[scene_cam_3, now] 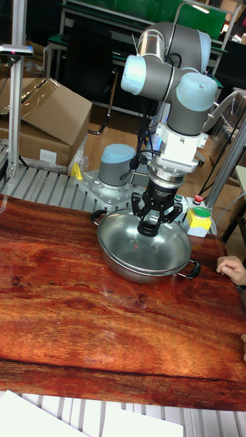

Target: Cover the pot with the lid

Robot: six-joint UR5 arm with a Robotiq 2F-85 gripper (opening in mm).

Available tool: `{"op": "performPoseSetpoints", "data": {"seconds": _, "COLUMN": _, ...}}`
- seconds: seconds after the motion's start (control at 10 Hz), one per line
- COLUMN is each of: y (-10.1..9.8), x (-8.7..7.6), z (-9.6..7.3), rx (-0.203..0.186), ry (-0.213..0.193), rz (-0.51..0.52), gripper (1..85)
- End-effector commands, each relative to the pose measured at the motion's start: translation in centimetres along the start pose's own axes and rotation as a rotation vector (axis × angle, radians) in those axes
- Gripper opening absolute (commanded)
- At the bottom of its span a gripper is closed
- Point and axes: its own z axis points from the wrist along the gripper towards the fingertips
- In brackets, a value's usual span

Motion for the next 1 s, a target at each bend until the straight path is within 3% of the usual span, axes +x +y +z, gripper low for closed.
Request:
{"op": "performPoseSetpoints", "data": {"seconds": 0.0, "y": 0.3, "x": 0.0, "z": 0.3, "rx": -0.011, "ry": 0.001, "rz": 0.012, "gripper": 1.3}}
{"op": "performPoseSetpoints", "data": {"seconds": 0.9, "y": 0.2, "x": -0.1, "z": 1.5, "rx": 0.014, "ry": -0.007, "rz": 0.028, "gripper": 1.3}}
